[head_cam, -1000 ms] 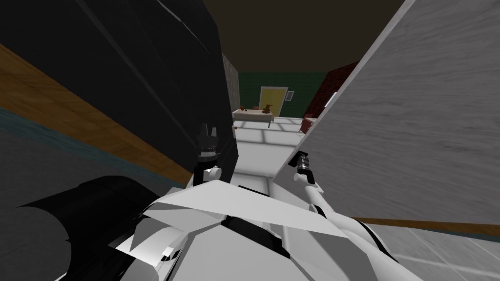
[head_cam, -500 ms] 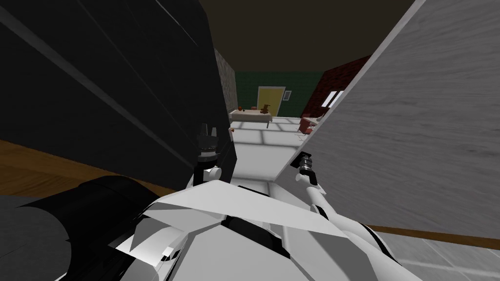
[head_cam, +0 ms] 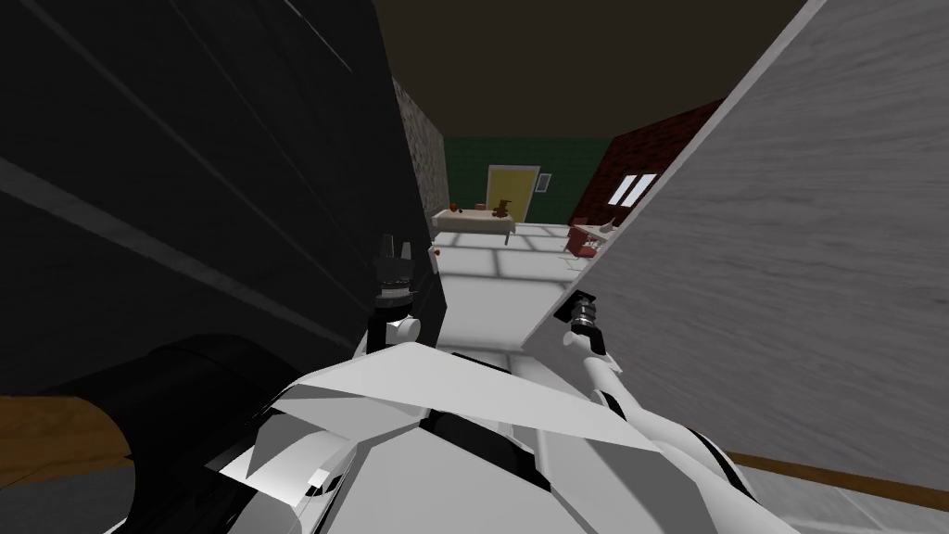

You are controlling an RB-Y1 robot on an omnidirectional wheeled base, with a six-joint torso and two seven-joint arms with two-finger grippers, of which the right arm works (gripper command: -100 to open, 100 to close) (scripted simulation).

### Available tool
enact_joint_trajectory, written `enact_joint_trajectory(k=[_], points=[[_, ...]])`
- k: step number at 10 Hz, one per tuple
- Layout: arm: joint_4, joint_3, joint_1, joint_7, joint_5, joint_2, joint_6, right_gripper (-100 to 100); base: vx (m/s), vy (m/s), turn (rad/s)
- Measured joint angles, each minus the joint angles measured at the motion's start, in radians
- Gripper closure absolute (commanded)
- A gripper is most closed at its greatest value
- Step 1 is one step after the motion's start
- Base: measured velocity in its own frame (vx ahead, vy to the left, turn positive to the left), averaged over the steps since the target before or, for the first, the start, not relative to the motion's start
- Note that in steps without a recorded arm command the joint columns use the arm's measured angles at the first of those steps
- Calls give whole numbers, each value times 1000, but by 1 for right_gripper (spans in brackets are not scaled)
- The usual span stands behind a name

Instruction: Push the door open

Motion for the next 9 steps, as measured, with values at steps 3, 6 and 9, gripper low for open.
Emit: enact_joint_trajectory(k=[3, 6, 9], points=[[0, -26, 4, 15, -11, -7, -3, 100, 190, -11, -36], [4, -48, 11, 21, -23, -19, -6, 100, 201, 7, -56], [21, -78, 8, 37, -35, -29, -9, 100, 207, 19, -49]])
